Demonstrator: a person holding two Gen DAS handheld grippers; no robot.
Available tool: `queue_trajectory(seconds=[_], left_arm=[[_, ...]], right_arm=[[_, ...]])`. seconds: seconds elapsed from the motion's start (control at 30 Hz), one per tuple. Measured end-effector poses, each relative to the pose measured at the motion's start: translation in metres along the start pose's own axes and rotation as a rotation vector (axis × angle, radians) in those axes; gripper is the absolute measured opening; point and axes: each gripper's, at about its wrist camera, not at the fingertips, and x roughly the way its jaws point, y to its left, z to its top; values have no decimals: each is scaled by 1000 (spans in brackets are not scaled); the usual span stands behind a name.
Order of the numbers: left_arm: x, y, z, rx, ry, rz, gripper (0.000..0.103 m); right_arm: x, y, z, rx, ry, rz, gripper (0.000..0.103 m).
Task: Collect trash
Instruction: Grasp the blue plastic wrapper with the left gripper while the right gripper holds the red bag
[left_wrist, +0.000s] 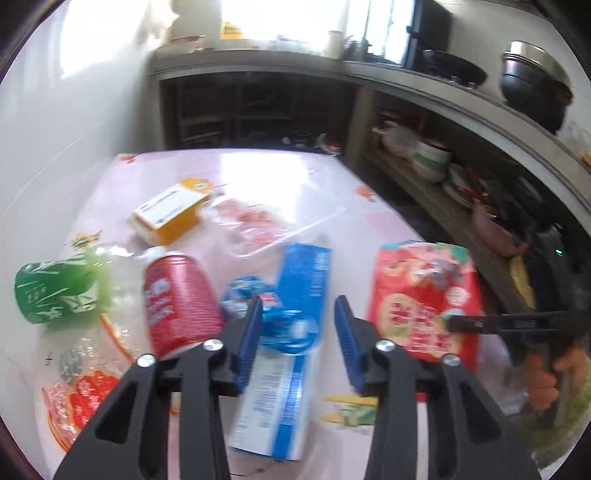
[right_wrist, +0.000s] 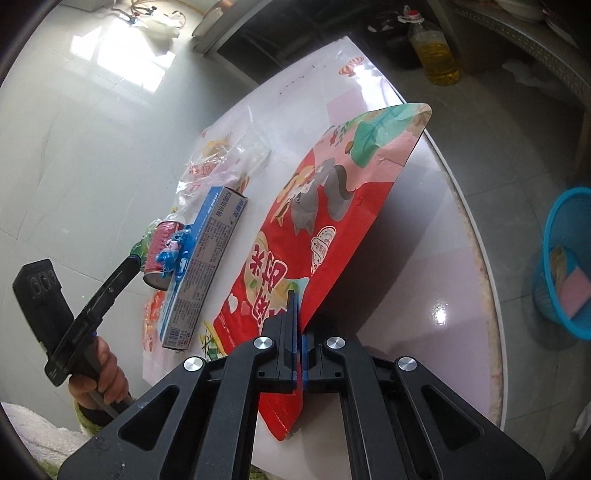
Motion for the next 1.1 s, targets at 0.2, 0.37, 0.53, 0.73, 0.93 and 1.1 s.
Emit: queue_trajectory(seconds=[0.2,0.37,0.53,0.73,0.93,1.1], left_arm=[[20,1,-2,5,55,16,45],[33,-4,-3,47,91,65,32],[34,3,-4,17,93,63,6],[23,8,2,21,25,75,0],[11,-5,4,95,-5,56,36],[29,-11,11,110,15,58,52]], right_arm=[[1,2,0,13,-2,5,0],[0,-2,0,29,0,25,1],[-2,-4,0,31,-3,35,0],[-1,-5,-1,32,-8,43,1],[-3,-7,-1,37,-4,47,0],[-5,-7,0,39,-3,52,1]])
